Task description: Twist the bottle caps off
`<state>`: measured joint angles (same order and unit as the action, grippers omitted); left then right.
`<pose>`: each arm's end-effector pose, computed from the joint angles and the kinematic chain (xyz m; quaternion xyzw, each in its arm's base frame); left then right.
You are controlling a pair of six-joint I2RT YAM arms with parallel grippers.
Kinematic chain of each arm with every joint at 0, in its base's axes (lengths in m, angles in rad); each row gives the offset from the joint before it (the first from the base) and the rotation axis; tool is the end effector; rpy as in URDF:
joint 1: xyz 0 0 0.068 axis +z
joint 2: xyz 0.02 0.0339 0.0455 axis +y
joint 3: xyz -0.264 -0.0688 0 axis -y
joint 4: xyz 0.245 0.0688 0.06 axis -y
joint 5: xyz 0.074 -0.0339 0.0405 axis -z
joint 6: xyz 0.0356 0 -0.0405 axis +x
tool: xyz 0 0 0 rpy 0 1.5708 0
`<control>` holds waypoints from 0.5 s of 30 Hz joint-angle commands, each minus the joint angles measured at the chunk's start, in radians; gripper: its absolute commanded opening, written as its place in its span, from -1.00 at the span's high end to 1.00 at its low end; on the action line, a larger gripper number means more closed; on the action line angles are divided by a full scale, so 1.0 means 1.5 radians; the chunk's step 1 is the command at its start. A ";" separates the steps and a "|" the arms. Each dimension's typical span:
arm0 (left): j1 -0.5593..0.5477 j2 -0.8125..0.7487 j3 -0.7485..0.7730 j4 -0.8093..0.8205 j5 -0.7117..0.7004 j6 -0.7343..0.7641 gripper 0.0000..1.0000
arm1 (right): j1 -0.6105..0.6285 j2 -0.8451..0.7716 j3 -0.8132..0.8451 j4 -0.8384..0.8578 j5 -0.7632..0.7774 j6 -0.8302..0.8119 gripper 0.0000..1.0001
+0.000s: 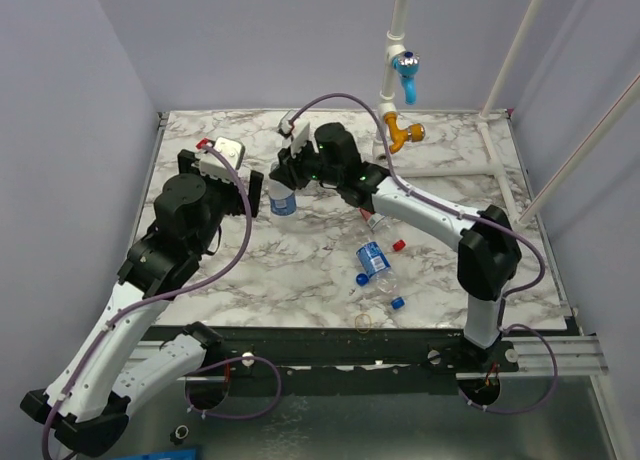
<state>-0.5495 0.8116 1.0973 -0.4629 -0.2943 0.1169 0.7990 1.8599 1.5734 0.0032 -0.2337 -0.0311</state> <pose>0.1442 -0.0762 0.4126 0.1592 0.7477 -0.0264 0.6442 0.3090 0.3293 0.3245 -0.3844 0.6987 0.3098 0.5178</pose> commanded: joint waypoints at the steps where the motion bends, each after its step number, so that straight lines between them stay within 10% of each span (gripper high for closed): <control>1: 0.017 -0.001 0.046 -0.030 -0.075 -0.039 -0.97 | 0.020 0.054 0.055 0.072 0.056 -0.047 0.97; 10: 0.029 0.025 0.102 -0.085 -0.039 -0.071 -0.97 | 0.021 0.126 0.098 0.097 0.040 -0.022 0.93; 15: 0.030 0.026 0.091 -0.086 -0.029 -0.075 -0.97 | 0.022 0.121 0.072 0.097 0.030 -0.020 0.36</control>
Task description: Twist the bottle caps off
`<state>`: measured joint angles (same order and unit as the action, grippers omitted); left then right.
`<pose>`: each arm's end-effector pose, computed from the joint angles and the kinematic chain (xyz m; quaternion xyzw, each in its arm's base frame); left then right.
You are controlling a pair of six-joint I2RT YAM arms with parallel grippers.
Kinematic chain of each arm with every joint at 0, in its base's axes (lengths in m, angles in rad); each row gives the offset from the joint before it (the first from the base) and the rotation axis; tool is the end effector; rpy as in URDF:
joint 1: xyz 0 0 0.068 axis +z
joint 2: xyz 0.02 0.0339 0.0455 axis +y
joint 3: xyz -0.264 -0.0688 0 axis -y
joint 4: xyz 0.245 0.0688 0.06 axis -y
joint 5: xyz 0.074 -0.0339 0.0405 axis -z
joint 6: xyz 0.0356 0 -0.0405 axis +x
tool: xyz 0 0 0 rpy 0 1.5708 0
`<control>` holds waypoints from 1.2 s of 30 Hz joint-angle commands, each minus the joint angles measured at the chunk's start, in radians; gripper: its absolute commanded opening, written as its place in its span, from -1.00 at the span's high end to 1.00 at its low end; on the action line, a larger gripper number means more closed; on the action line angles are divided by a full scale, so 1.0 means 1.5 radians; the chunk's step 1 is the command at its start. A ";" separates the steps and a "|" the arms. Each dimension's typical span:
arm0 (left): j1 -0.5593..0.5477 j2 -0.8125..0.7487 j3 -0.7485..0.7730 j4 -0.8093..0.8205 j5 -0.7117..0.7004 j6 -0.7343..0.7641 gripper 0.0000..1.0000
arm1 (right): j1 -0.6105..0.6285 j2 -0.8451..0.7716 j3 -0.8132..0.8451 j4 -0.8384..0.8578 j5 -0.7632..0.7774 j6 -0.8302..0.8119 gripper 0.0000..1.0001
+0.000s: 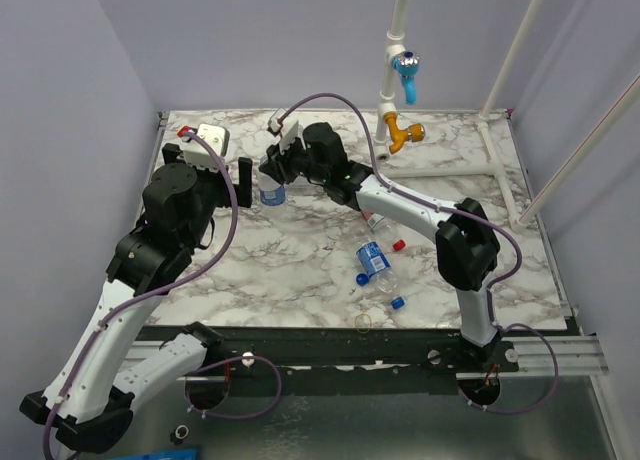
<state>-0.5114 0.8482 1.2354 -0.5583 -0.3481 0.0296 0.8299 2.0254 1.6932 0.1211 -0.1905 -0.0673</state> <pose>0.1416 -0.0655 0.4413 0.0938 0.7558 -0.0227 0.6477 0.3282 0.3688 0.3047 -0.3896 0.6716 0.3015 0.5534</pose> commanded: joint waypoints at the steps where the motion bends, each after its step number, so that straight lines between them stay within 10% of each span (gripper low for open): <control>1: 0.004 0.003 -0.002 -0.022 0.007 -0.017 -0.97 | 0.001 0.007 -0.014 0.018 0.000 0.003 0.27; 13: 0.005 0.011 0.000 -0.019 0.040 -0.017 -0.97 | 0.005 -0.011 0.021 -0.029 0.005 0.004 -0.33; 36: 0.005 0.031 -0.018 -0.029 0.126 -0.017 -0.97 | 0.005 -0.266 -0.238 -0.089 0.094 0.111 -0.47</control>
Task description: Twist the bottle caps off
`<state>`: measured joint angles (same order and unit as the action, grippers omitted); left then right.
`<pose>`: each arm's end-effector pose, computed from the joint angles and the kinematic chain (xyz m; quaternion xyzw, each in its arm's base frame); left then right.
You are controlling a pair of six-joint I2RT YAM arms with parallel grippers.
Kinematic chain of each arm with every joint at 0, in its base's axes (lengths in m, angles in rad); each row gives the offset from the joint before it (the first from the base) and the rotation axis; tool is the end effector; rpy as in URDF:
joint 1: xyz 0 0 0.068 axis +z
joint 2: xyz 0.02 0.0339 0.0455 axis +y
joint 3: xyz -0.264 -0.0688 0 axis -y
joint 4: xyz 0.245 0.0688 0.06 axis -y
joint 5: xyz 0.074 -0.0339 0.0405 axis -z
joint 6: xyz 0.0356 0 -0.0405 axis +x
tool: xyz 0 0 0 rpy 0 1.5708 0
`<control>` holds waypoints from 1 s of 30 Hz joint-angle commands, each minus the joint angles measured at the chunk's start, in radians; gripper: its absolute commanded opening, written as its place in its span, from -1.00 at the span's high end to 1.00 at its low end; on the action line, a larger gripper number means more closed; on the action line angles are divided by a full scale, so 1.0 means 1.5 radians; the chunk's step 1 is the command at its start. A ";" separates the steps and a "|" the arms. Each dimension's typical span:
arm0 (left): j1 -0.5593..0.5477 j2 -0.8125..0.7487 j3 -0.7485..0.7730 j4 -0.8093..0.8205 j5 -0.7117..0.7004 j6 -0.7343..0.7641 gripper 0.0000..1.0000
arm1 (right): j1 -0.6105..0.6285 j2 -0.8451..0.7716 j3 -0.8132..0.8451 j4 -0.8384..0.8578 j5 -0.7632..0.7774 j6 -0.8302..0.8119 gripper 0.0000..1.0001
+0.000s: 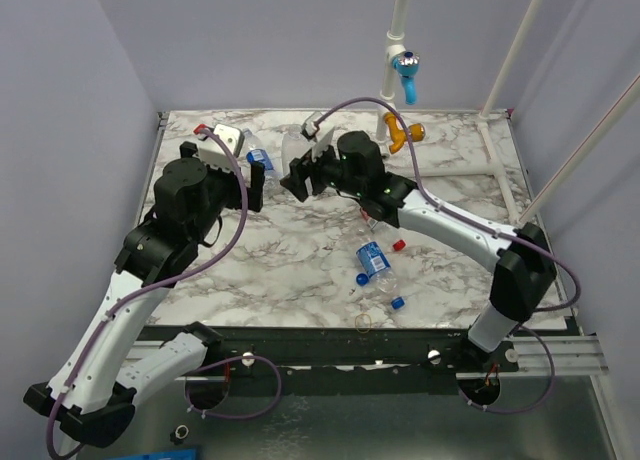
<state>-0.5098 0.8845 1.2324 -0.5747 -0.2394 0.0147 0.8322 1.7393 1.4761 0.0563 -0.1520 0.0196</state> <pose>0.1511 -0.0748 0.4332 0.1296 0.7697 -0.0608 0.6222 0.2810 0.3166 0.3455 -0.3499 0.6922 0.3133 0.5480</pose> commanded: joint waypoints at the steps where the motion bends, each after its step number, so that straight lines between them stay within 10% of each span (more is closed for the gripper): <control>1: 0.004 0.009 -0.018 -0.021 0.068 -0.007 -0.97 | 0.004 -0.098 -0.127 -0.062 0.087 0.070 -0.47; 14: 0.004 0.018 -0.075 -0.033 0.244 0.078 -0.97 | 0.004 -0.385 -0.459 -0.307 0.196 0.341 -1.00; 30: 0.003 0.026 -0.075 -0.033 0.301 0.084 -0.97 | 0.008 -0.291 -0.525 -0.311 0.294 0.421 -1.00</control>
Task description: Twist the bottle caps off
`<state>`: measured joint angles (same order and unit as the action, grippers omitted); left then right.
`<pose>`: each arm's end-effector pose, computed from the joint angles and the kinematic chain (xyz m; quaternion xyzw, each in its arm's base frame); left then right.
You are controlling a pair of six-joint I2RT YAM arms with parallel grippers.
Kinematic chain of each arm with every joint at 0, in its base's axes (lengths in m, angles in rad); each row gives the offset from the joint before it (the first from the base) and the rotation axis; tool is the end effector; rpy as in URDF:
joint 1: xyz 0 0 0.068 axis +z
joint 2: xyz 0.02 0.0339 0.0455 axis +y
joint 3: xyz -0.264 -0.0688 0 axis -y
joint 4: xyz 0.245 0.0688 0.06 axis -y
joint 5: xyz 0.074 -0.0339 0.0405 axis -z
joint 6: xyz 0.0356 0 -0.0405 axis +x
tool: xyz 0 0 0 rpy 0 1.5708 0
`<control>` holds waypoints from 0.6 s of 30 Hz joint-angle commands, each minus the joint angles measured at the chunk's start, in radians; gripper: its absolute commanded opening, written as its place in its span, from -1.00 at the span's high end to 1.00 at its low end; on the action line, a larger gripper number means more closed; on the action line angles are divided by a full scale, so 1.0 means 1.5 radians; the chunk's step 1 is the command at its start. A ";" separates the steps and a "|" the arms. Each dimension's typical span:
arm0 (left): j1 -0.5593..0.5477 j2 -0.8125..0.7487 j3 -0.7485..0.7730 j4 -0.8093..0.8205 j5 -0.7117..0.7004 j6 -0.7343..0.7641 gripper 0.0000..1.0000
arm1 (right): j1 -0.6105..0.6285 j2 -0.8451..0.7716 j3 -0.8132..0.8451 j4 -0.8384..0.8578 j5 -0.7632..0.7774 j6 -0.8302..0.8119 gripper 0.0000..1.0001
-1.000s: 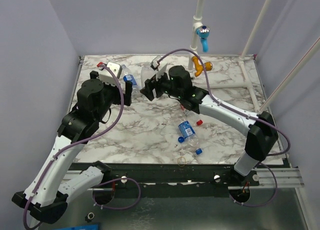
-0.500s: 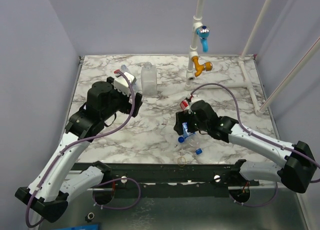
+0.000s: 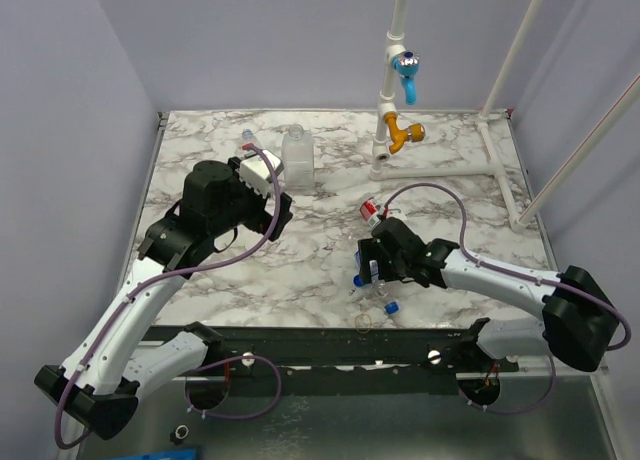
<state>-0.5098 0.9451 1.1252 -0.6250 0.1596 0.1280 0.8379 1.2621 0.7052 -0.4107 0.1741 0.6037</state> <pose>0.1667 -0.0997 0.3834 0.3047 0.7872 -0.1671 0.5095 0.1661 0.1753 0.1966 -0.0855 0.9478 0.1329 0.2771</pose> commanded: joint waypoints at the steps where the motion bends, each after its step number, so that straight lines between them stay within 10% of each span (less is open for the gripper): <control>1: 0.003 -0.016 -0.004 0.000 0.039 0.009 -0.98 | 0.004 0.032 -0.011 0.008 0.084 0.036 -1.00; 18: 0.003 -0.030 -0.013 0.004 0.101 0.040 -0.97 | 0.004 0.030 -0.045 0.121 0.094 0.019 -0.29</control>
<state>-0.5098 0.9272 1.1160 -0.6273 0.2363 0.1444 0.8379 1.3483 0.6456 -0.2657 0.2794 0.6464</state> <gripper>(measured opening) 0.987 0.672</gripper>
